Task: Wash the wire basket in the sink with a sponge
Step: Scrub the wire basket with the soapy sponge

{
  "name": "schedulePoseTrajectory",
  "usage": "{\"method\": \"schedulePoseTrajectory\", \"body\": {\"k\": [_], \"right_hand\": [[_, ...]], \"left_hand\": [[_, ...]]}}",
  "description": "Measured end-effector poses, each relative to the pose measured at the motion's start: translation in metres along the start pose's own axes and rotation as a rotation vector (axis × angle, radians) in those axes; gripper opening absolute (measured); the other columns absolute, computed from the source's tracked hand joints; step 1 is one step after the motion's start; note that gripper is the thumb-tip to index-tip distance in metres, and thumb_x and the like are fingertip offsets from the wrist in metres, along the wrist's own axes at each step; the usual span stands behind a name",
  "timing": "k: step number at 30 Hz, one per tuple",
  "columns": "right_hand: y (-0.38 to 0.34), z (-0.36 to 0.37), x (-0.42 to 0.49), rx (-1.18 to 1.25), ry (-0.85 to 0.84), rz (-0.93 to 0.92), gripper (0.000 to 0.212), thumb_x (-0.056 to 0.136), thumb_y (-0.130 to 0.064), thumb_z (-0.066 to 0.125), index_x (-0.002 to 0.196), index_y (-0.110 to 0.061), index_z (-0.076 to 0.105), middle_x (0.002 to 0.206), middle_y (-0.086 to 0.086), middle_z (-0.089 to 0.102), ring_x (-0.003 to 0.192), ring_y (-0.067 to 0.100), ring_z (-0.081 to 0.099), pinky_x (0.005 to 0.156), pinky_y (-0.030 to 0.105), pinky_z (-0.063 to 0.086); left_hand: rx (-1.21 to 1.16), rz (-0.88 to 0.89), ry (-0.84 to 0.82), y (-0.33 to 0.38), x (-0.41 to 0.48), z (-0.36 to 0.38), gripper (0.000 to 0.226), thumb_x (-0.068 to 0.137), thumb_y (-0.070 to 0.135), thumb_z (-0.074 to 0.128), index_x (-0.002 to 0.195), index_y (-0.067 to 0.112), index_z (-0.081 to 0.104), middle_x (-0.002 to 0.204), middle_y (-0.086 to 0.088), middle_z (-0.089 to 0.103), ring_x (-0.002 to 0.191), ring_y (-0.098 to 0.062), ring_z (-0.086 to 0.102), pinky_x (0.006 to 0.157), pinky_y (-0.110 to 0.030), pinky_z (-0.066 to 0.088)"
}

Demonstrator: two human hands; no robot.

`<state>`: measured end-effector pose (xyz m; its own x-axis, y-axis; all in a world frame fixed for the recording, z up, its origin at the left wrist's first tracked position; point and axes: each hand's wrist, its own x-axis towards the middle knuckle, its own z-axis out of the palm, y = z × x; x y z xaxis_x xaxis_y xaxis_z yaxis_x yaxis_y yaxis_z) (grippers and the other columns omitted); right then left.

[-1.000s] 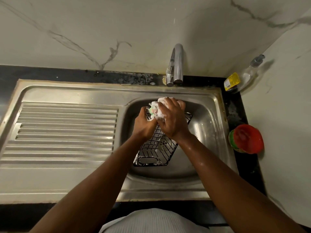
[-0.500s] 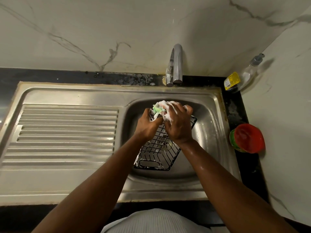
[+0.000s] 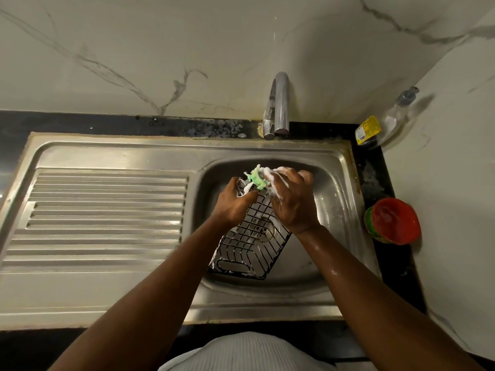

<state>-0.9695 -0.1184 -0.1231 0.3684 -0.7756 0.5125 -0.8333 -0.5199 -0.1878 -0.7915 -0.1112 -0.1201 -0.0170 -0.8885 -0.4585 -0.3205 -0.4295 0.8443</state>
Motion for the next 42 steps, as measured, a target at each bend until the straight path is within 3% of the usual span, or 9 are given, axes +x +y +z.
{"method": "schedulePoseTrajectory", "body": {"k": [6,11,21,24,27,32,37,40,42], "right_hand": [[-0.012,-0.007,0.022,0.0,-0.304,-0.083,0.059,0.097,-0.017,0.045,0.154,-0.032,0.047,0.127,0.003,0.066,0.118,0.025,0.056,0.089,0.041,0.041],[0.0,-0.004,0.028,0.104,-0.218,-0.121,0.051,0.089,-0.014,0.066,0.138,-0.019,0.052,0.121,0.008,0.071,0.11,0.027,0.059,0.084,0.043,0.041],[0.029,0.008,-0.006,0.031,-0.214,0.195,0.048,0.088,-0.016,0.049,0.133,0.0,0.058,0.105,0.016,0.069,0.101,0.033,0.063,0.084,0.047,0.045],[0.011,0.013,0.005,0.072,-0.151,0.13,0.039,0.094,-0.022,0.054,0.127,-0.003,0.058,0.111,0.014,0.068,0.104,0.028,0.058,0.084,0.044,0.041],[-0.009,0.021,0.021,0.007,-0.172,0.096,0.035,0.104,-0.032,0.053,0.13,-0.011,0.06,0.126,0.006,0.066,0.115,0.025,0.057,0.09,0.044,0.038],[0.006,0.017,0.03,-0.121,-0.205,0.049,0.038,0.101,-0.019,0.04,0.132,-0.015,0.062,0.125,0.004,0.069,0.12,0.025,0.059,0.101,0.048,0.032],[0.036,0.01,0.016,-0.138,-0.227,0.292,0.034,0.087,-0.014,0.067,0.121,-0.007,0.064,0.108,0.016,0.071,0.102,0.036,0.066,0.089,0.048,0.046],[0.016,0.015,0.024,0.0,-0.251,0.484,0.044,0.097,-0.017,0.064,0.137,-0.002,0.055,0.11,0.023,0.07,0.097,0.037,0.069,0.08,0.044,0.058],[0.01,0.016,0.031,0.011,-0.253,0.619,0.049,0.103,-0.025,0.058,0.144,0.0,0.048,0.115,0.024,0.07,0.098,0.032,0.071,0.072,0.031,0.056]], "left_hand": [[-0.041,-0.055,-0.023,-0.002,-0.002,-0.002,0.07,0.078,0.058,0.055,0.139,0.025,0.052,0.128,-0.008,0.066,0.115,-0.025,0.063,0.101,-0.052,0.053],[-0.08,-0.102,-0.007,-0.006,0.0,-0.005,0.078,0.076,0.063,0.057,0.14,0.017,0.053,0.129,-0.014,0.067,0.119,-0.029,0.062,0.1,-0.048,0.052],[-0.142,-0.104,0.044,-0.009,0.001,-0.021,0.075,0.079,0.06,0.054,0.139,0.015,0.052,0.128,-0.018,0.065,0.118,-0.032,0.061,0.096,-0.047,0.051],[-0.148,-0.101,0.016,-0.001,0.0,-0.014,0.054,0.081,0.055,0.053,0.124,0.022,0.059,0.111,-0.009,0.069,0.107,-0.026,0.065,0.093,-0.049,0.054],[-0.156,-0.087,0.039,0.002,0.002,-0.008,0.059,0.075,0.063,0.055,0.118,0.025,0.062,0.109,-0.004,0.071,0.105,-0.023,0.066,0.093,-0.047,0.055],[-0.188,-0.062,0.051,0.001,0.004,-0.012,0.044,0.093,0.051,0.055,0.124,0.019,0.059,0.11,-0.008,0.07,0.105,-0.025,0.065,0.092,-0.046,0.052],[-0.263,-0.095,0.111,-0.001,0.005,-0.024,0.058,0.075,0.064,0.054,0.118,0.026,0.059,0.114,-0.011,0.068,0.11,-0.033,0.064,0.098,-0.06,0.054],[-0.332,-0.124,0.132,0.002,-0.002,-0.018,0.042,0.081,0.056,0.053,0.113,0.028,0.057,0.114,-0.012,0.066,0.111,-0.035,0.063,0.099,-0.062,0.052],[-0.399,-0.149,0.156,0.005,-0.004,-0.013,0.046,0.08,0.054,0.053,0.116,0.024,0.057,0.118,-0.014,0.065,0.113,-0.037,0.062,0.095,-0.06,0.052]]}}
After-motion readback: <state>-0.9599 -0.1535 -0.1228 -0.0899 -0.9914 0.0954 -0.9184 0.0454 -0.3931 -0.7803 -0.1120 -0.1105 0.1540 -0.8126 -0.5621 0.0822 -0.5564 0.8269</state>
